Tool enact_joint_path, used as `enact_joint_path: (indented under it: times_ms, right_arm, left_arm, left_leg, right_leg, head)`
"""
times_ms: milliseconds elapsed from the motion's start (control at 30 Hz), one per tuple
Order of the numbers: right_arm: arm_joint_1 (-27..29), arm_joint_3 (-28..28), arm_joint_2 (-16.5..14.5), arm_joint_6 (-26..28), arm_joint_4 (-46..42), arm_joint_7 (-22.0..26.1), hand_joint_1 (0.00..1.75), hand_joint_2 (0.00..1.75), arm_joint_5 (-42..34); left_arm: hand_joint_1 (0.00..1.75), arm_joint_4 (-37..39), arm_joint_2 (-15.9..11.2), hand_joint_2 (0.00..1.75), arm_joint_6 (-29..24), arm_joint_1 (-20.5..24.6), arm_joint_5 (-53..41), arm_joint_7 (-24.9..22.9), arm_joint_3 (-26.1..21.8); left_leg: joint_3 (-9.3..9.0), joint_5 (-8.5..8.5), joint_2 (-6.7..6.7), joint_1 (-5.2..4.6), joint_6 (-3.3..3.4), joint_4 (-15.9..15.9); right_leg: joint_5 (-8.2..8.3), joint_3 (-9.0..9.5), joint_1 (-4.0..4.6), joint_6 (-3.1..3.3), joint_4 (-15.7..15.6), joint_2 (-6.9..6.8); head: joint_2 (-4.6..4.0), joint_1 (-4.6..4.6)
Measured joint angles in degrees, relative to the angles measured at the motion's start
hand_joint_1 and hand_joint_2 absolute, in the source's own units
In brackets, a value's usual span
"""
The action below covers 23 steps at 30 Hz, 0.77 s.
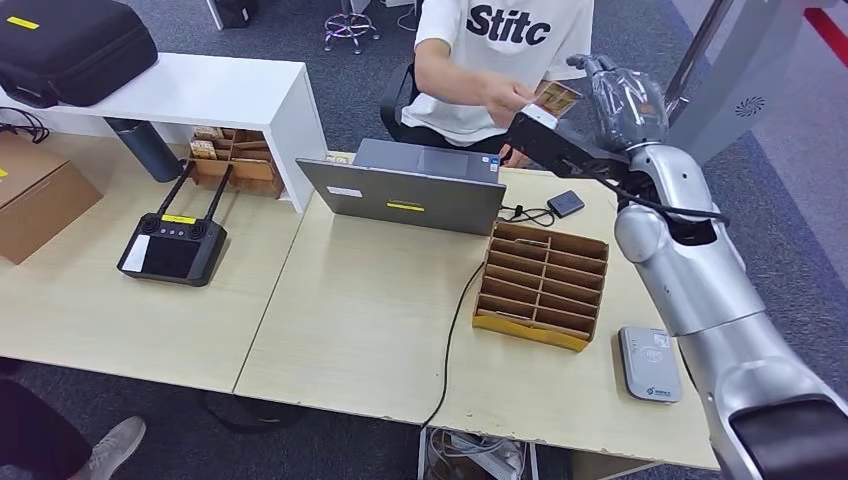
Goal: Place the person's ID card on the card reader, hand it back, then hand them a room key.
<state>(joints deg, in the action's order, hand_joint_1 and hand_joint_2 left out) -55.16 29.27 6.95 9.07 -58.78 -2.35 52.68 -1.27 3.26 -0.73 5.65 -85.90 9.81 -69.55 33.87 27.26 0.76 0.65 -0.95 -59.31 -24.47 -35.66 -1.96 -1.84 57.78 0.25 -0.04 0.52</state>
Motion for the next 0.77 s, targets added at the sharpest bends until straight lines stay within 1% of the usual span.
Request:
enact_joint_path:
  times_ms: [67,267,400,500,567,767]
  right_arm:
    - [1.3,-0.5,0.0,0.7,-2.2,1.0,0.00,1.75,-2.5]
    - [7.4,-2.5,0.0,2.9,-13.4,4.2,0.00,1.75,-7.9]
    - [13.7,-4.6,1.1,6.0,-23.6,7.6,0.00,1.75,-11.2]
    - [18.5,-6.2,2.5,7.6,-30.8,9.1,0.00,1.75,-11.6]
    - [20.6,-7.0,3.2,7.9,-34.1,9.5,0.00,1.75,-11.6]
    - [23.6,-8.1,4.4,9.1,-38.9,10.9,0.00,1.75,-10.2]
  left_arm:
    - [0.00,0.0,0.0,1.75,0.0,-0.2,0.0,0.2,0.0]
    - [0.00,0.0,0.0,1.75,0.0,-1.1,0.0,0.9,-0.2]
    - [0.00,0.0,0.0,1.75,-0.2,-1.8,0.1,1.7,-0.7]
    - [0.00,0.0,0.0,1.75,-0.3,-2.2,0.2,2.1,-1.0]
    - [0.00,0.0,0.0,1.75,-0.3,-2.5,0.2,2.3,-1.1]
    - [0.00,0.0,0.0,1.75,-0.3,-2.5,0.2,2.3,-1.7]
  left_leg:
    - [-0.01,0.00,0.00,0.00,0.00,0.0]
    - [-0.01,0.03,0.00,0.00,0.00,0.0]
    - [0.00,0.09,0.02,0.00,-0.01,0.0]
    - [0.02,0.16,0.02,-0.01,0.02,0.0]
    - [0.02,0.19,-0.02,-0.01,0.03,0.0]
    - [-0.05,0.19,-0.06,-0.01,0.03,0.0]
  right_leg:
    - [0.00,0.00,0.00,0.00,0.0,0.00]
    - [-0.03,-0.04,0.00,0.00,0.0,0.00]
    - [-0.07,-0.04,0.00,-0.03,0.0,-0.01]
    - [-0.11,-0.03,-0.01,-0.07,-0.1,-0.01]
    - [-0.12,-0.03,-0.02,-0.08,-0.1,0.02]
    - [-0.12,-0.03,-0.01,-0.08,-0.1,0.06]
  head:
    - [0.00,-0.01]
    - [0.00,-0.01]
    - [0.00,0.00]
    - [0.00,0.00]
    - [0.00,-0.01]
    - [0.00,0.00]
